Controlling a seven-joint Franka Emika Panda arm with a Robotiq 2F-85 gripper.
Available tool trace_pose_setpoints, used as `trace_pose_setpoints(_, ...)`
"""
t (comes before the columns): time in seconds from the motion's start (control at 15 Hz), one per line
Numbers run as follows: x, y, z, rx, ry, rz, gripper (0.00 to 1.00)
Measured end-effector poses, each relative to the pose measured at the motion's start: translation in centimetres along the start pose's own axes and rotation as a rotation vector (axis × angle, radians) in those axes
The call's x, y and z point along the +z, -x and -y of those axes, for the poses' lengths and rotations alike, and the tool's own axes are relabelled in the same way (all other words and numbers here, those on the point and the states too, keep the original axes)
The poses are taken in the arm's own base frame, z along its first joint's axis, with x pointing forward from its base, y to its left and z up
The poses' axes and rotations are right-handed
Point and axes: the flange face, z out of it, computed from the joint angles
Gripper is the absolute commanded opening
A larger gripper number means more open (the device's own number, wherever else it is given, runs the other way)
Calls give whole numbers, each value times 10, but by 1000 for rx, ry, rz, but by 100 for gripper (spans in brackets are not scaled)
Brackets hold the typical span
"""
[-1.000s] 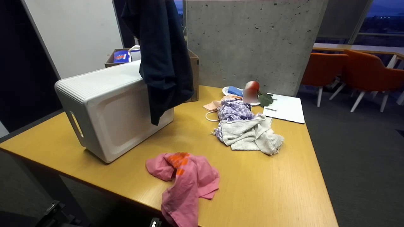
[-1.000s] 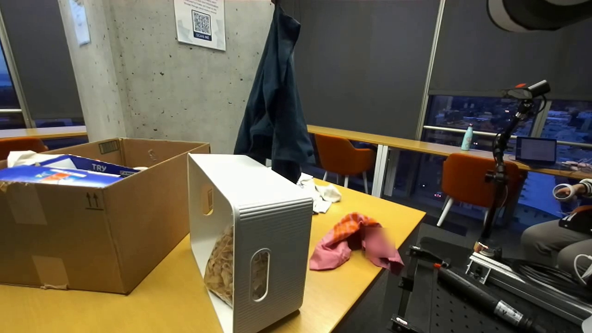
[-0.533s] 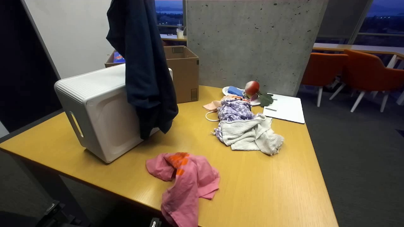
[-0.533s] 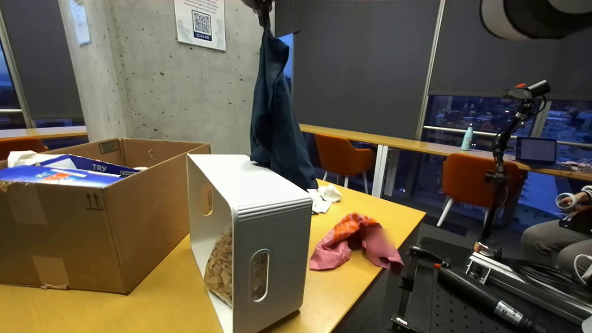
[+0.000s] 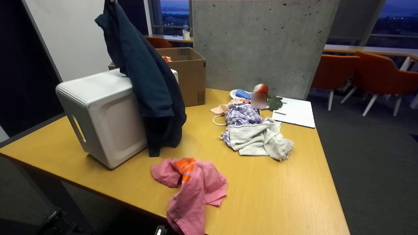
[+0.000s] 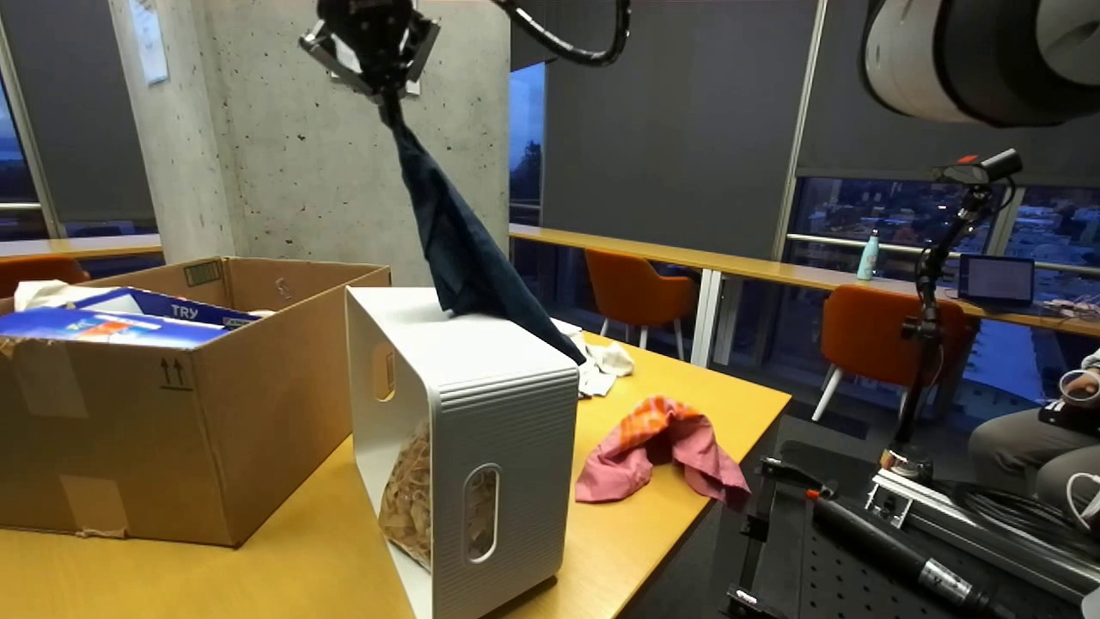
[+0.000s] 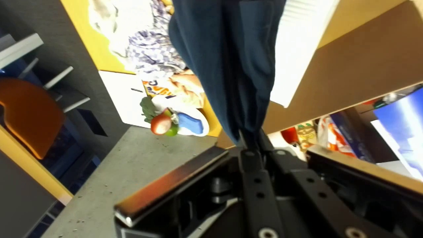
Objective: Pick up the pink shirt and put it on the table, pick up the black shirt and put it on the white basket
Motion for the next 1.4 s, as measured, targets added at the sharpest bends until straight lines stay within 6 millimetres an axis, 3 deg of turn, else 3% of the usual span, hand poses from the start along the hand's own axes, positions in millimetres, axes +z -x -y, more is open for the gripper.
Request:
trace_pose_setpoints(0.27, 11, 27, 76, -39, -78, -69, 1)
trace_pose_setpoints(0.33, 14, 31, 90, -44, -92, -85, 29)
trace_pose_setpoints(0.47, 23, 39, 108, -50, -107, -95, 35)
trace_pose_setpoints(0.67, 35, 44, 119, -50, -115, -94, 58)
trace_pose_setpoints(0.87, 34, 39, 113, -30, -115, -100, 79)
trace_pose_setpoints(1.07, 20, 22, 86, 8, -109, -126, 99)
trace_pose_setpoints(1.4, -5, -11, 28, 87, -107, -164, 100)
